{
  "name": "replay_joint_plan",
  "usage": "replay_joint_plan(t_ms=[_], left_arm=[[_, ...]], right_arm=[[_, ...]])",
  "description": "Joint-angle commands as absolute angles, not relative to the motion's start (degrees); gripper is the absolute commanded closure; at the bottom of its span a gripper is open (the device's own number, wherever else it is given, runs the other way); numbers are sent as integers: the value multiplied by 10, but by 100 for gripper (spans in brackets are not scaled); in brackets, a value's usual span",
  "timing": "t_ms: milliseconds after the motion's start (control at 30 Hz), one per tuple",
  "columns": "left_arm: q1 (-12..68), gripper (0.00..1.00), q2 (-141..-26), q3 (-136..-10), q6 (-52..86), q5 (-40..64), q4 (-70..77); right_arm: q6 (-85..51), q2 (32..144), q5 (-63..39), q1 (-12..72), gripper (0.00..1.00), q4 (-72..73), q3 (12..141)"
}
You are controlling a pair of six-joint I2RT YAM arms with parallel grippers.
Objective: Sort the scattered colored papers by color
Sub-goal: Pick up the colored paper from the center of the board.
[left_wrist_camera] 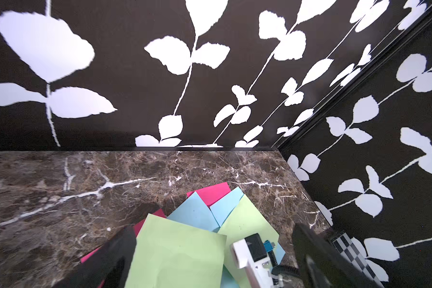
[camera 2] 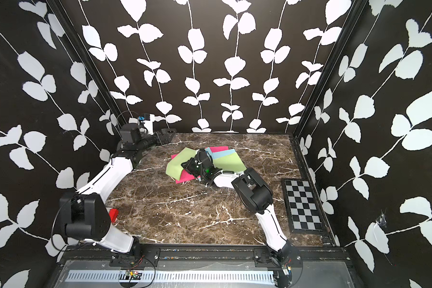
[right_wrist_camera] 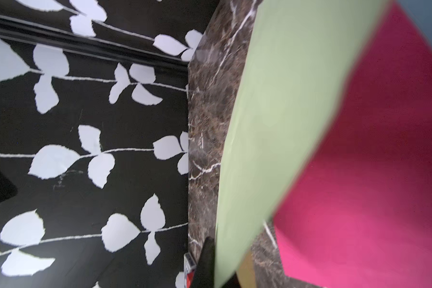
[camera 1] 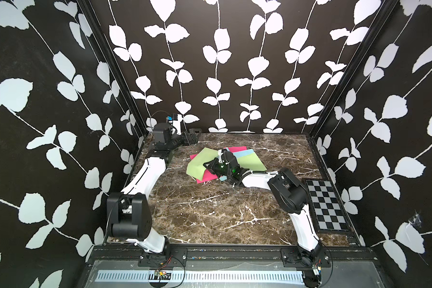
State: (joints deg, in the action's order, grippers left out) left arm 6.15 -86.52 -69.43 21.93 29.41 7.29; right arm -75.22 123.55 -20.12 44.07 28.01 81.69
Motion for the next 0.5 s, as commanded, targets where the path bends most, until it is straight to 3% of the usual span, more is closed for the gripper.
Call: replay_joint_plan(t_ms=[0, 267, 467], left_arm=[[61, 1, -814, -656, 207, 268, 58], [61, 1, -687, -596, 211, 205, 55], [61, 1, -653, -578, 213, 203, 39]], right_arm=[[-686, 1199, -278, 443, 100, 204, 860], [-603, 1174, -369, 485, 100, 110, 886], [-667, 1196, -406, 527, 100, 210, 832]])
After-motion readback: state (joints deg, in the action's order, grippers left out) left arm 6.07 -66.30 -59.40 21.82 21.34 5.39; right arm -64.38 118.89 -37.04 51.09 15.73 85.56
